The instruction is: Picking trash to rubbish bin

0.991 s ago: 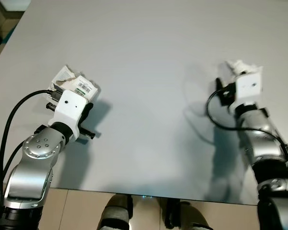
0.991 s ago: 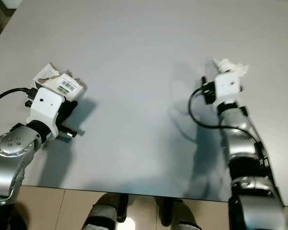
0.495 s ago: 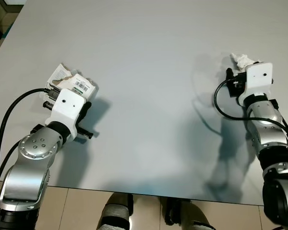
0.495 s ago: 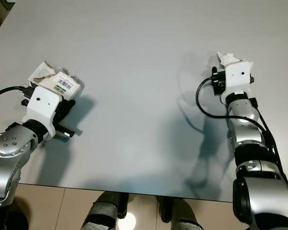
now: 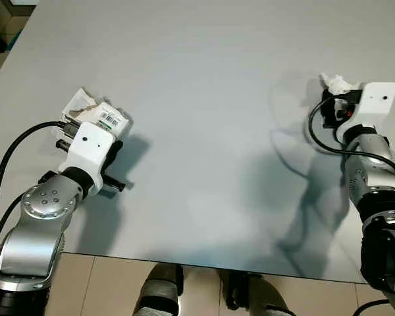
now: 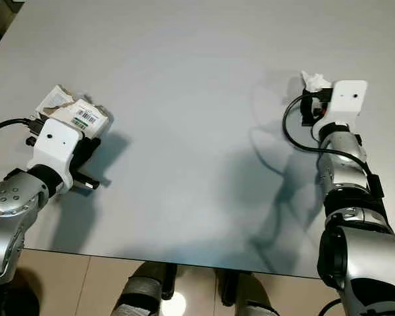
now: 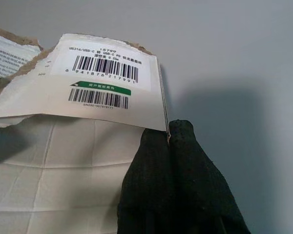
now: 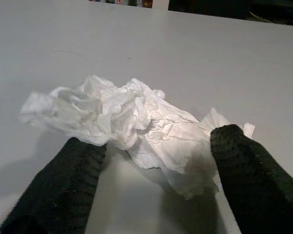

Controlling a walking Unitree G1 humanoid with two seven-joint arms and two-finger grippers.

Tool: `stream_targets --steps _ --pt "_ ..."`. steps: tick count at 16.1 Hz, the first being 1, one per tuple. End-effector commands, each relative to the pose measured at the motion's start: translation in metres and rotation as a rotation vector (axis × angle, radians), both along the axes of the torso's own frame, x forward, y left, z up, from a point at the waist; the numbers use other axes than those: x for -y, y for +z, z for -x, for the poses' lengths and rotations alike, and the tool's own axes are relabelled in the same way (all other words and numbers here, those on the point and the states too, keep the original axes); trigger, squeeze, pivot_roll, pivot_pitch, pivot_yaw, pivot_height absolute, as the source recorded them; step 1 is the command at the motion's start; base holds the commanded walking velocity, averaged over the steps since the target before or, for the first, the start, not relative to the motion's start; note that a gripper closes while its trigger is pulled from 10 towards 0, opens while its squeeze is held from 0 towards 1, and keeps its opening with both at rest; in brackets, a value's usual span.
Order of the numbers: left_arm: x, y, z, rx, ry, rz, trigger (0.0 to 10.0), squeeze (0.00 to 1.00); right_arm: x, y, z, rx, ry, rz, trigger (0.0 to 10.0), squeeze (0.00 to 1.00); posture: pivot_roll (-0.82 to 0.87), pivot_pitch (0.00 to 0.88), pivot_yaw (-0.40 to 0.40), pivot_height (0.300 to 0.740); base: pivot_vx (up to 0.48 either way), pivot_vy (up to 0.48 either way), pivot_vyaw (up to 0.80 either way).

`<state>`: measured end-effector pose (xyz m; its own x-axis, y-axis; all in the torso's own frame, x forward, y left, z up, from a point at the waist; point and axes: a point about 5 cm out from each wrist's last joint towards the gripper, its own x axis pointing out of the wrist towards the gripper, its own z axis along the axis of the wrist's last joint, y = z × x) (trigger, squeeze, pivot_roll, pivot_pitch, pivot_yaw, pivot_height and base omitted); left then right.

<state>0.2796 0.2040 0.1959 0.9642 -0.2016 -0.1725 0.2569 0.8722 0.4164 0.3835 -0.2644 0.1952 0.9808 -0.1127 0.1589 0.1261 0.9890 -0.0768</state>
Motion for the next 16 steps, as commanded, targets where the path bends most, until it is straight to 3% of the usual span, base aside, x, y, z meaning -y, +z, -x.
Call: stream_targets --steps 1,16 --pt "-0.006 -0.008 0.005 -0.051 0.013 -0.008 0.0 0.00 -0.001 -0.033 0.006 -0.134 0.008 -0.059 0.0 0.00 0.64 0.377 0.051 0.740 0.000 0.000 0.00" --pt "-0.007 -0.010 0.005 -0.072 0.005 -0.020 0.0 0.00 -0.012 -0.048 0.008 -0.164 0.085 -0.130 0.0 0.00 0.63 0.370 0.063 0.740 0.000 0.000 0.00"
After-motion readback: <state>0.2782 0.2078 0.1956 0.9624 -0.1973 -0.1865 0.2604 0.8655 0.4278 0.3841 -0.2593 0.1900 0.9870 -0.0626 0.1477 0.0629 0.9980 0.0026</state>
